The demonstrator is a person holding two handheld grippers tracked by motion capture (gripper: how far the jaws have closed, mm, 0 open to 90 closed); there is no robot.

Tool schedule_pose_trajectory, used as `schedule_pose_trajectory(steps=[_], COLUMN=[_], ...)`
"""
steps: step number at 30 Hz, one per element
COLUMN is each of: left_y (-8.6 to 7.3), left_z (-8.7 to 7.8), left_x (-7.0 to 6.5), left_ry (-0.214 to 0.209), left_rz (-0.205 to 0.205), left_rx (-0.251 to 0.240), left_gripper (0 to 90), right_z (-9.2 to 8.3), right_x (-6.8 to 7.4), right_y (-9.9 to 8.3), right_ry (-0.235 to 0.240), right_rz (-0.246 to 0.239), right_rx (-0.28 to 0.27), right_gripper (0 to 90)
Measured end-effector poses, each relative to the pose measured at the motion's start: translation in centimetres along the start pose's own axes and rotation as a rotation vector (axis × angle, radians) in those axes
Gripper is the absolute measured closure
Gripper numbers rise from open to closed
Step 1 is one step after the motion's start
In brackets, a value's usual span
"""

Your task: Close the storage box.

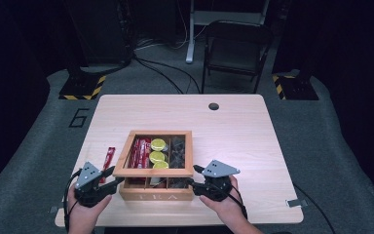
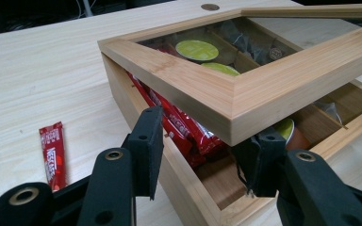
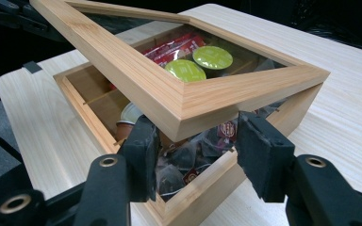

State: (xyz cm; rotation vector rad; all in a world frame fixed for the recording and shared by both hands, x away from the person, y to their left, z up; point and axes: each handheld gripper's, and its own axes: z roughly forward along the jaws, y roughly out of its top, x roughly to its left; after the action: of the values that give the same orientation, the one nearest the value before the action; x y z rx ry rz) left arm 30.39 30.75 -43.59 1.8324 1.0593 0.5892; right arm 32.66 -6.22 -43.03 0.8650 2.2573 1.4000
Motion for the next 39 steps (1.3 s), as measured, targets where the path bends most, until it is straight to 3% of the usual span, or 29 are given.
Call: schedule_pose_trajectory(steps=[10, 24, 32, 36, 39], left_y=[-0.9, -1.9, -2.1, -2.4, -2.5], left_z=[0.3, 0.4, 0.4, 0.7, 0.7], left_x=[0.0, -0.1, -0.4, -0.3, -0.1], left_ry=[-0.005, -0.031, -0.030, -0.026, -0.040], left_rz=[0.010, 0.016, 0.048, 0.031, 0.032], left_rx=[-0.002, 0.052, 0.078, 0.069, 0.092], left_gripper=[54.9, 54.1, 52.9, 48.7, 48.1], right_z=[0.3, 0.8, 1.2, 1.2, 1.3], right_x=[0.2, 0.4, 0.6, 0.6, 0.7], right_y=[-0.7, -1.7, -2.2, -2.3, -2.5], right_ry=[-0.005, 0.007, 0.021, 0.019, 0.016], right_rz=[-0.008, -0.018, -0.018, -0.026, -0.030], right_rx=[0.014, 0.054, 0.075, 0.079, 0.086], right_gripper=[49.5, 49.5, 49.6, 49.4, 48.5])
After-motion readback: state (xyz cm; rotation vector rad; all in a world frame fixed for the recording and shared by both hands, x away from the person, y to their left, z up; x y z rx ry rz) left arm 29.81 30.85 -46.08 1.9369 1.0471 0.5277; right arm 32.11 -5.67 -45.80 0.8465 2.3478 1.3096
